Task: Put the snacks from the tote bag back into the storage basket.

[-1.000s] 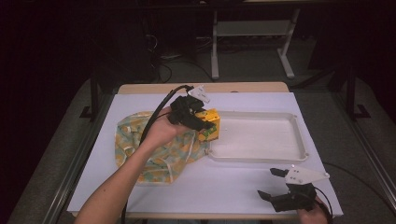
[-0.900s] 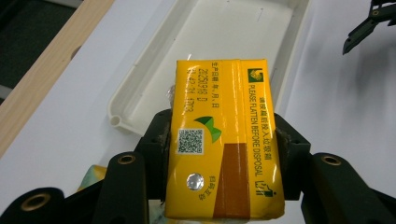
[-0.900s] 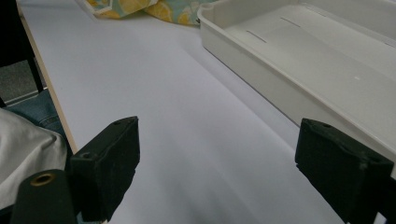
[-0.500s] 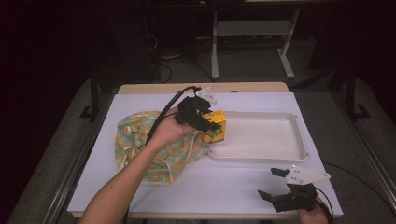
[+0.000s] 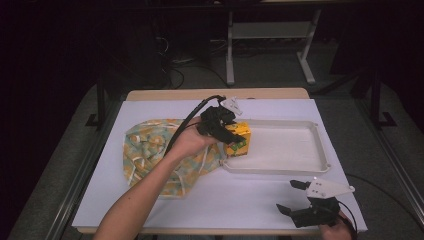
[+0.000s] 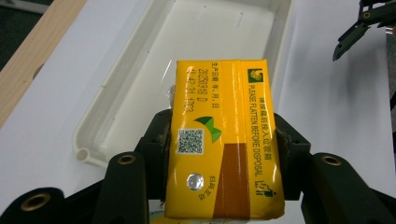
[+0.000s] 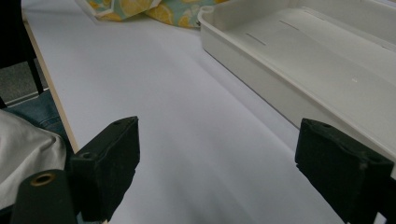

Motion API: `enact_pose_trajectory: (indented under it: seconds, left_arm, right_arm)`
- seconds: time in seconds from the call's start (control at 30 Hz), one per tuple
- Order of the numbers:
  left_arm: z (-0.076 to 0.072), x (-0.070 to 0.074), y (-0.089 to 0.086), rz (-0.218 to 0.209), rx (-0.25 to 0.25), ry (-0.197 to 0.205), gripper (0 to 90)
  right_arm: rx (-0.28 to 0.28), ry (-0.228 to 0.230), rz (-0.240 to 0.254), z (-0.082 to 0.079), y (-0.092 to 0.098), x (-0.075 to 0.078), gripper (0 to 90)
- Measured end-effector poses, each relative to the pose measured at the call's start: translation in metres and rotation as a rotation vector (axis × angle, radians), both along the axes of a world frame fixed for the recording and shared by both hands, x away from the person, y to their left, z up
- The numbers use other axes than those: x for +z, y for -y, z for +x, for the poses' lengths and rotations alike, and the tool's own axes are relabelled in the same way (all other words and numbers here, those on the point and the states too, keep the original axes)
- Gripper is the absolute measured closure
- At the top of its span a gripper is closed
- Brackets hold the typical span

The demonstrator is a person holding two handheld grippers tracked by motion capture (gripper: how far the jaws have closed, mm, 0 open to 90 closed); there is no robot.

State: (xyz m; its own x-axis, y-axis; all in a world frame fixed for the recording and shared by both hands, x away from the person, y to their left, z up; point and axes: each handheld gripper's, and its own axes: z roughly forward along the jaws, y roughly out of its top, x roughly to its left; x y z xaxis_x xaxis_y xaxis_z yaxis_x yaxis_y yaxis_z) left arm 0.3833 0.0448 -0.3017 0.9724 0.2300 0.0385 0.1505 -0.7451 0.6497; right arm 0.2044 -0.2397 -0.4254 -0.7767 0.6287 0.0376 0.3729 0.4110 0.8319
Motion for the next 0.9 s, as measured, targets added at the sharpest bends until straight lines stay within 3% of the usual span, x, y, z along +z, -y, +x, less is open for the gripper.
enact_pose_trajectory:
  seconds: [0.27,0.4,0.9]
  left_arm:
    - [0.001,-0.005,0.006,0.015,-0.014,0.001,50.1]
    - [0.001,-0.006,0.01,-0.004,-0.014,-0.003,50.1]
    - [0.004,-0.015,0.02,0.006,-0.044,0.005,50.0]
  right_arm:
    - [0.0,-0.003,0.004,0.0,0.0,0.0,13.5]
    - [-0.001,-0.004,0.004,0.0,0.0,0.0,13.4]
    - [0.004,-0.004,0.009,0.0,-0.001,0.0,13.4]
